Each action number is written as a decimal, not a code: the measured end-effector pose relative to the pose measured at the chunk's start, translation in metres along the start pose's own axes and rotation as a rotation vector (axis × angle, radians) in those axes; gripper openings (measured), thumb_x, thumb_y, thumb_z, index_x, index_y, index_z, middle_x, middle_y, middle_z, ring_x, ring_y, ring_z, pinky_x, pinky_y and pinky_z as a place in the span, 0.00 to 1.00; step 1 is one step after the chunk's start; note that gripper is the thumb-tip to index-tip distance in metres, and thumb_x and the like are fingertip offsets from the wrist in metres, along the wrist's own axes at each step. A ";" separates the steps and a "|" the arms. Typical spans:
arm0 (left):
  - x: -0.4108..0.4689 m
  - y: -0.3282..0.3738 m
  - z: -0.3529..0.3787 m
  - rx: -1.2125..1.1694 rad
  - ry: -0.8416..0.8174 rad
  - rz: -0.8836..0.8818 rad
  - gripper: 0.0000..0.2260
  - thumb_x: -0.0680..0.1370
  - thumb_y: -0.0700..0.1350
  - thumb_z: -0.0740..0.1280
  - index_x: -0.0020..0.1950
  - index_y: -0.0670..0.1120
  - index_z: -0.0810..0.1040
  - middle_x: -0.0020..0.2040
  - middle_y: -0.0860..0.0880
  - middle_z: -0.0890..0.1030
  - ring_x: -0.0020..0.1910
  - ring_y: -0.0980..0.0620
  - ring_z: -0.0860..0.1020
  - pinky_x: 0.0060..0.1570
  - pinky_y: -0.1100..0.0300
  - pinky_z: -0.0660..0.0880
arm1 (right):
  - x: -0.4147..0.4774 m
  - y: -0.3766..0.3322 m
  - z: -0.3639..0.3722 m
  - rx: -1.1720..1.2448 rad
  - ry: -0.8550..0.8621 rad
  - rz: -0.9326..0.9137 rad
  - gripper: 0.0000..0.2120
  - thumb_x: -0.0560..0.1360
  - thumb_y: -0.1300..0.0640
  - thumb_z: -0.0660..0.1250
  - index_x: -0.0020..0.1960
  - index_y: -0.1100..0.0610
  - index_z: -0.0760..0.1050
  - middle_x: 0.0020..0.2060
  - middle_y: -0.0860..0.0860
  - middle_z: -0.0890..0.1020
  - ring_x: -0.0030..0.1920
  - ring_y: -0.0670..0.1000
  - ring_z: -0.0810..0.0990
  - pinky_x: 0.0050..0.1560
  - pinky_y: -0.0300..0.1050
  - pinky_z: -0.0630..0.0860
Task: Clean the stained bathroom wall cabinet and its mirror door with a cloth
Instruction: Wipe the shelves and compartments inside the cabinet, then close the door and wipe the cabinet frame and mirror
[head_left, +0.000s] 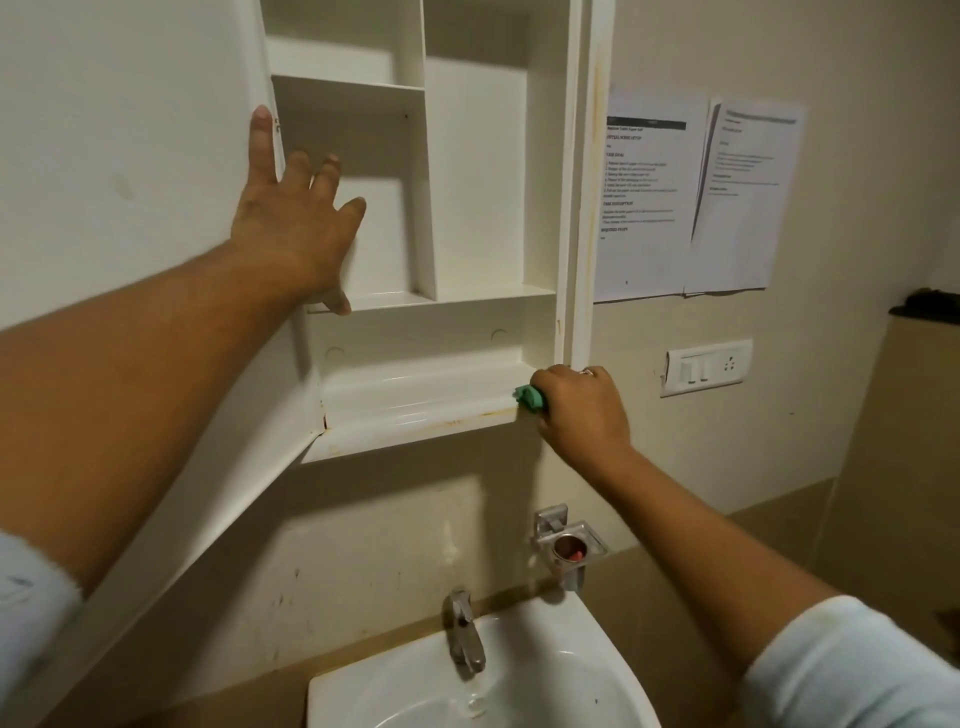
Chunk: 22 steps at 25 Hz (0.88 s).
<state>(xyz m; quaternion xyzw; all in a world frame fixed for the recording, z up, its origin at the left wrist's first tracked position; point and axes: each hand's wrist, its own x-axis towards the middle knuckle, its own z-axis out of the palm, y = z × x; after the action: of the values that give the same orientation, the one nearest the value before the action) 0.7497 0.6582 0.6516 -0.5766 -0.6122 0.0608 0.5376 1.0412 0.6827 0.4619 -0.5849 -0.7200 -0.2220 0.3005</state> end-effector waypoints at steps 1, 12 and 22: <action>0.001 0.001 0.001 -0.005 -0.004 -0.004 0.53 0.63 0.79 0.67 0.82 0.56 0.56 0.83 0.40 0.54 0.81 0.37 0.55 0.72 0.26 0.36 | 0.000 -0.023 0.001 0.036 0.025 0.062 0.06 0.76 0.56 0.68 0.52 0.51 0.82 0.46 0.49 0.83 0.41 0.53 0.80 0.58 0.51 0.73; -0.002 0.002 -0.001 -0.040 -0.030 -0.024 0.53 0.65 0.78 0.68 0.82 0.54 0.56 0.82 0.40 0.55 0.81 0.37 0.55 0.73 0.26 0.37 | -0.008 -0.085 0.002 0.040 -0.021 0.064 0.08 0.77 0.52 0.68 0.53 0.52 0.81 0.48 0.51 0.83 0.47 0.54 0.80 0.55 0.53 0.71; -0.024 -0.004 -0.047 -0.937 0.096 -0.003 0.16 0.80 0.61 0.65 0.64 0.56 0.80 0.59 0.57 0.83 0.59 0.54 0.81 0.66 0.47 0.73 | 0.061 -0.063 -0.095 1.531 -0.277 0.311 0.18 0.73 0.63 0.77 0.60 0.60 0.76 0.52 0.59 0.86 0.50 0.58 0.87 0.53 0.57 0.84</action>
<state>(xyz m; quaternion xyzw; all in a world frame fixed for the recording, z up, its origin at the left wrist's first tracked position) 0.7757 0.6132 0.6598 -0.7583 -0.5491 -0.2497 0.2473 0.9877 0.6486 0.5742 -0.3316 -0.6135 0.4543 0.5543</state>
